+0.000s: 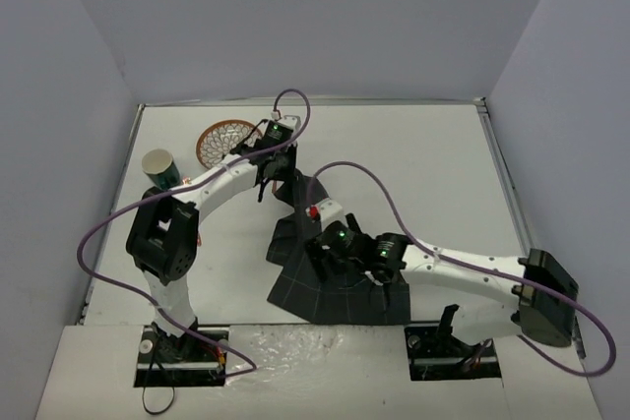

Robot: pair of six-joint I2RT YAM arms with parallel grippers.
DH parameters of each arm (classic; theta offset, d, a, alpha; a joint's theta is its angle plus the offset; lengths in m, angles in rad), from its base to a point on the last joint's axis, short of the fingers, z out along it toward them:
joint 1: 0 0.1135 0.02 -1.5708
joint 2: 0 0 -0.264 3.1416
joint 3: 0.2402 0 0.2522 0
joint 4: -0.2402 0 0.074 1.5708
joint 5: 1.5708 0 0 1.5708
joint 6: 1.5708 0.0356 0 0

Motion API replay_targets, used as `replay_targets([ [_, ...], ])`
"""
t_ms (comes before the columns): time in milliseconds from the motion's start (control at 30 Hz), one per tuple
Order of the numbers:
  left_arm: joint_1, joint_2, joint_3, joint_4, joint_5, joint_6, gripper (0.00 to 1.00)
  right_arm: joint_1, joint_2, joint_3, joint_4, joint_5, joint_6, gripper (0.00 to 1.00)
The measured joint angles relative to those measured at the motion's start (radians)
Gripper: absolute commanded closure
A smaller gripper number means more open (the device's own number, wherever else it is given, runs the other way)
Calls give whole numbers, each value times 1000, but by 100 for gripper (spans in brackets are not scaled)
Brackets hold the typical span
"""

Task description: Set the dinner table for one person

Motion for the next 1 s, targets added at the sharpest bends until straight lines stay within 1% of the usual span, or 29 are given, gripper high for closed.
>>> replay_targets([
  [67, 18, 8, 0, 11, 13, 0, 100, 86, 53, 25, 26, 18, -2, 23],
  [133, 34, 17, -3, 24, 24, -3, 100, 137, 81, 37, 47, 27, -9, 24],
  [300, 56, 48, -11, 43, 56, -10, 100, 193, 144, 52, 142, 10, -43, 25],
  [600, 60, 64, -44, 63, 105, -19, 100, 198, 275, 68, 257, -65, -139, 30],
  [800, 61, 64, -54, 84, 123, -23, 100, 195, 364, 120, 317, -124, -214, 33],
  [1000, 63, 64, -73, 85, 128, -27, 100, 174, 409, 130, 345, -189, -247, 35],
])
